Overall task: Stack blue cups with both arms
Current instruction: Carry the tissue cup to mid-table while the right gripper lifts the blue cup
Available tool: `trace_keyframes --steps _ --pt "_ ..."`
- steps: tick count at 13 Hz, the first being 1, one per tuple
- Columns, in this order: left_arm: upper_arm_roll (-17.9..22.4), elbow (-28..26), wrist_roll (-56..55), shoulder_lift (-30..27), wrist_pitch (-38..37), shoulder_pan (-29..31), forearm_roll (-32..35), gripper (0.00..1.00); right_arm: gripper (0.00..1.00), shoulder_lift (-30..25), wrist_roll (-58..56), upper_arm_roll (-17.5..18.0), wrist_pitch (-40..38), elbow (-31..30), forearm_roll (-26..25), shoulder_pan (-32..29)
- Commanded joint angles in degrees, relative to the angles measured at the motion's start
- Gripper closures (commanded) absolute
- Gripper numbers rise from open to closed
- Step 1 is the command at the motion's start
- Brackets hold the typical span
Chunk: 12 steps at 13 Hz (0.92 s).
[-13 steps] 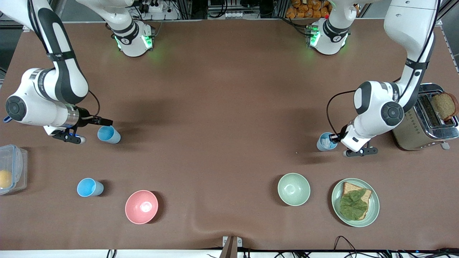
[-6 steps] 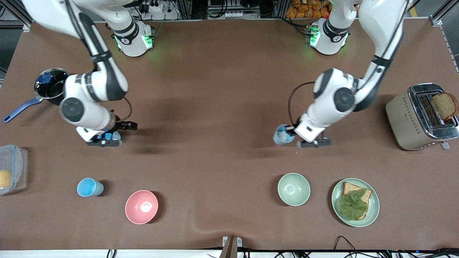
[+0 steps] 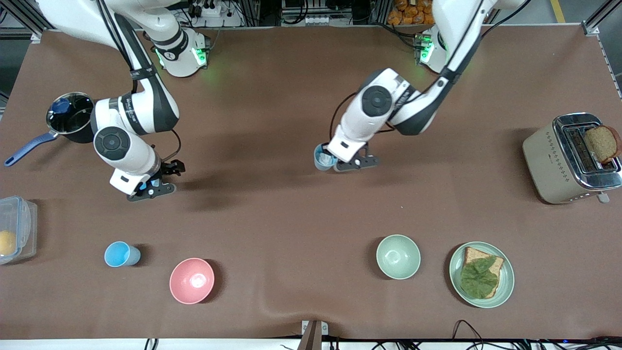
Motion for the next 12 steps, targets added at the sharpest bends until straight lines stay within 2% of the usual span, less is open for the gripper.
trace_keyframes --steps 1,2,3,4,5,6,7,8,10,12 --pt "0.41 3.63 -6.08 3.46 -1.13 -2.36 4.74 1.00 0.00 1.96 -0.26 0.45 0.56 -1.00 -7.62 -0.78" --pt "0.50 3.72 -6.87 3.99 -1.13 -4.02 4.74 1.00 0.00 2.57 -0.08 0.45 0.56 -1.27 -10.62 -1.39" --pt "0.50 3.72 -7.92 4.08 -1.13 -4.65 4.74 1.00 0.00 3.27 0.27 0.45 0.65 -1.18 -11.00 -1.14" --pt "0.50 3.89 -8.19 4.08 -1.13 -4.74 4.83 0.82 0.00 3.80 0.62 0.45 1.00 -1.09 -11.09 -0.79" --pt "0.59 4.07 -8.20 4.08 -1.13 -4.40 4.83 0.33 0.00 4.24 0.97 0.45 1.96 -1.18 -11.09 -0.78" --pt "0.59 3.81 -8.20 4.00 -1.22 -4.13 5.01 0.08 0.00 4.86 0.97 0.45 2.31 -1.18 -11.09 -0.78" --pt "0.68 3.63 -8.28 3.91 -1.31 -4.04 5.18 0.00 0.00 5.73 0.97 0.45 2.40 -1.09 -11.70 -0.70" --pt "1.11 3.72 -8.37 3.47 -1.74 -3.95 5.18 0.00 0.00 5.83 0.89 0.45 2.32 -1.18 -13.53 -0.69" --pt "2.43 4.24 -8.02 1.28 -4.37 -3.52 5.18 0.00 0.00 6.53 0.97 0.45 2.32 -1.18 -20.55 -1.48" --pt "2.79 4.68 -7.41 -2.49 -7.26 -1.07 5.36 0.00 0.80 7.15 0.89 0.45 2.23 -1.27 -23.30 -1.22"
